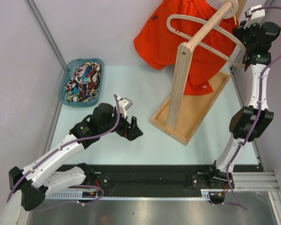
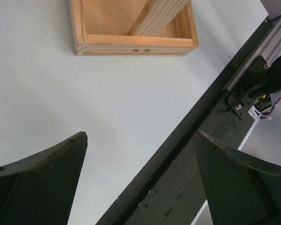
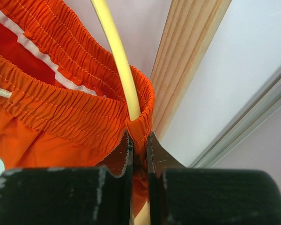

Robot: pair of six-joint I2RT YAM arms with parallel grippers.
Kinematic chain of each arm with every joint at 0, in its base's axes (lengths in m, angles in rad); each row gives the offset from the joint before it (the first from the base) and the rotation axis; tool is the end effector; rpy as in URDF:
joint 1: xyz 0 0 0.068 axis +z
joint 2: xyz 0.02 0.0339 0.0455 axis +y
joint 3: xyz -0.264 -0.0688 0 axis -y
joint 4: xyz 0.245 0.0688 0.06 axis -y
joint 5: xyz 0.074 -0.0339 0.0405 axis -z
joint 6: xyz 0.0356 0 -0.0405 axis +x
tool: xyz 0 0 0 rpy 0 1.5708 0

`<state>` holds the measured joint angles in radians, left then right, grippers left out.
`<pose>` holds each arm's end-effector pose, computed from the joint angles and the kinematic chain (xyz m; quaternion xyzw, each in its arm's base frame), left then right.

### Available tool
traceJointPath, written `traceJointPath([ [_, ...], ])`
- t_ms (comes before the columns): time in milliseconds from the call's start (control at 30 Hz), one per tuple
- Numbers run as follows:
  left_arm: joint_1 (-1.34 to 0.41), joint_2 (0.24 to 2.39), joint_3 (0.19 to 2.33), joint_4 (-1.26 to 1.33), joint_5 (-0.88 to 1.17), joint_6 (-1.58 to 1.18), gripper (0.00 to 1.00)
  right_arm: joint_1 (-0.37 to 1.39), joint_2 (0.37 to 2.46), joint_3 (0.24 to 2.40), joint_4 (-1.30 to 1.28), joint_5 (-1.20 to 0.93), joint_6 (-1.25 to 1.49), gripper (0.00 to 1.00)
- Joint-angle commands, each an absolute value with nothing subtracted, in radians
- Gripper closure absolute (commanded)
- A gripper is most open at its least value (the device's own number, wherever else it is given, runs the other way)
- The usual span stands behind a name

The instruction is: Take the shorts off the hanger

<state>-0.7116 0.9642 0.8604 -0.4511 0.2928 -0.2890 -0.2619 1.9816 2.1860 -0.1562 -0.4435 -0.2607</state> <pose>0.1533 -0.1457 0.3077 0.2507 0.8303 -0.3427 0.3611 0.4475 -0.1041 0.4691 -0.1588 0.6731 -0.0359 0.7214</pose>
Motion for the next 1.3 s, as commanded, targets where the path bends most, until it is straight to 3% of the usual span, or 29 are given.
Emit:
traceJointPath([
  [0, -0.716, 0.950, 0.904, -0.428, 0.313, -0.307, 0.00, -0.276, 1.844, 2.119, -0.012, -0.430, -0.173, 1.00],
  [533, -0.716, 0.919, 0.890, -0.417, 0.345, -0.324, 0.00, -0.294, 1.686, 1.968, -0.068, -0.170, -0.127, 1.00],
  [967, -0.716, 0.923, 0.890, -0.397, 0.391, -0.327, 0.00, -0.402, 1.441, 1.558, 0.029, -0.265, -0.006, 1.00],
  [1267, -0.716, 0.910, 0.919, -0.413, 0.399, -0.322, 0.00, -0.390, 1.358, 1.456, -0.254, -0.120, 0.086, 1.00],
])
